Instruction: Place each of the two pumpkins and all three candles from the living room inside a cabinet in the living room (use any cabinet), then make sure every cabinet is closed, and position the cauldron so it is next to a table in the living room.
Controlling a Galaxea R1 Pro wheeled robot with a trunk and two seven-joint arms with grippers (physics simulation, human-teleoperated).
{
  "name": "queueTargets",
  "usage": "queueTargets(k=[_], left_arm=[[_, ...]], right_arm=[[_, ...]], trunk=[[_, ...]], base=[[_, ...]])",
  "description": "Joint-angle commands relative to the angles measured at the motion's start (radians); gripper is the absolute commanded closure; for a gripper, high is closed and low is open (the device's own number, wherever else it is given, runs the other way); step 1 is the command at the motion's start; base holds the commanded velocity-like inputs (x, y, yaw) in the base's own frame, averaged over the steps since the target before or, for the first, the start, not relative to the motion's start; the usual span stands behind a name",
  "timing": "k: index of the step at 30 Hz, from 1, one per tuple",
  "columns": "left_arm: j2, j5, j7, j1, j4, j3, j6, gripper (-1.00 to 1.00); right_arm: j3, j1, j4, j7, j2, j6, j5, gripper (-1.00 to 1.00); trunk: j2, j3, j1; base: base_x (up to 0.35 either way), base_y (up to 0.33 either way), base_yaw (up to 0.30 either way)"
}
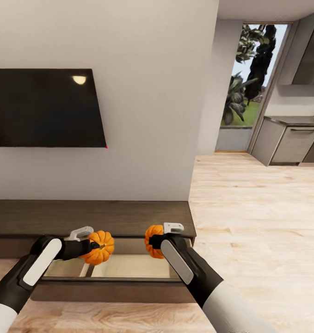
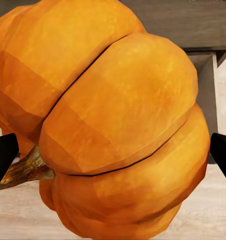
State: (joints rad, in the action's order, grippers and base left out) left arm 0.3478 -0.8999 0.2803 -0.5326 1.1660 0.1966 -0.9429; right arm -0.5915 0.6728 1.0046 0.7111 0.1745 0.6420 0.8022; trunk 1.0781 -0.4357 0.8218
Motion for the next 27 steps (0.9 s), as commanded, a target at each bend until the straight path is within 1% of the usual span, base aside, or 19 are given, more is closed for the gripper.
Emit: queueTargets(k=[1,3,4,7,9,11,14,17,18,20,27], left_arm=[[-0.038,-0.016,0.064,-0.001,0.004,0.004,0.007,1.0],[-0.084,-0.015,0.123,-0.001,0.006,0.008,0.018,1.0],[-0.101,-0.015,0.148,-0.001,0.007,0.009,0.028,1.0],[-0.121,-0.015,0.187,-0.001,0.004,0.013,0.065,1.0],[-0.129,-0.015,0.202,-0.001,0.001,0.02,0.094,1.0],[-0.131,-0.015,0.207,-0.001,0.001,0.034,0.104,1.0],[-0.136,-0.015,0.208,-0.001,0.0,0.041,0.111,1.0],[-0.155,-0.016,0.208,-0.001,0.006,0.049,0.141,1.0],[-0.157,-0.016,0.207,-0.002,0.006,0.054,0.145,1.0],[-0.159,-0.016,0.206,-0.001,0.006,0.06,0.149,1.0],[-0.16,-0.016,0.206,-0.001,0.008,0.063,0.151,1.0]], right_arm=[[-0.005,0.002,-0.003,0.01,0.0,-0.001,0.008,1.0],[-0.008,0.003,-0.006,0.01,0.0,-0.003,0.007,1.0],[-0.009,0.003,-0.006,0.01,0.0,-0.003,0.007,1.0],[-0.009,0.004,-0.007,0.01,0.0,-0.002,0.006,1.0],[-0.01,0.004,-0.008,0.01,0.0,-0.002,0.006,1.0],[-0.015,0.004,-0.008,0.01,0.0,-0.002,0.006,1.0],[-0.026,0.004,-0.011,0.01,0.0,-0.002,0.006,1.0],[-0.031,0.012,-0.038,0.01,0.0,-0.003,0.006,1.0],[-0.032,0.015,-0.045,0.01,0.0,-0.003,0.006,1.0],[-0.032,0.018,-0.053,0.01,0.0,-0.004,0.006,1.0],[-0.033,0.021,-0.058,0.01,0.0,-0.004,0.006,1.0]], trunk=[[0.001,-0.001,0.0],[0.001,-0.001,0.0],[0.001,-0.001,0.0],[0.001,-0.001,0.0],[0.001,-0.001,0.0],[0.001,-0.001,0.0],[0.001,-0.001,0.0],[0.001,-0.001,0.0],[0.001,-0.001,0.0],[0.001,-0.001,0.0],[0.001,-0.001,0.0]], base=[[0.0,0.0,0.0],[0.0,0.0,0.0],[0.0,0.0,0.0],[0.0,0.0,0.0],[0.0,0.0,0.0],[0.0,0.0,0.0],[0.0,0.0,0.0],[0.008,0.0,0.0],[0.104,0.017,0.0],[0.183,0.021,0.0],[0.12,0.004,0.0]])
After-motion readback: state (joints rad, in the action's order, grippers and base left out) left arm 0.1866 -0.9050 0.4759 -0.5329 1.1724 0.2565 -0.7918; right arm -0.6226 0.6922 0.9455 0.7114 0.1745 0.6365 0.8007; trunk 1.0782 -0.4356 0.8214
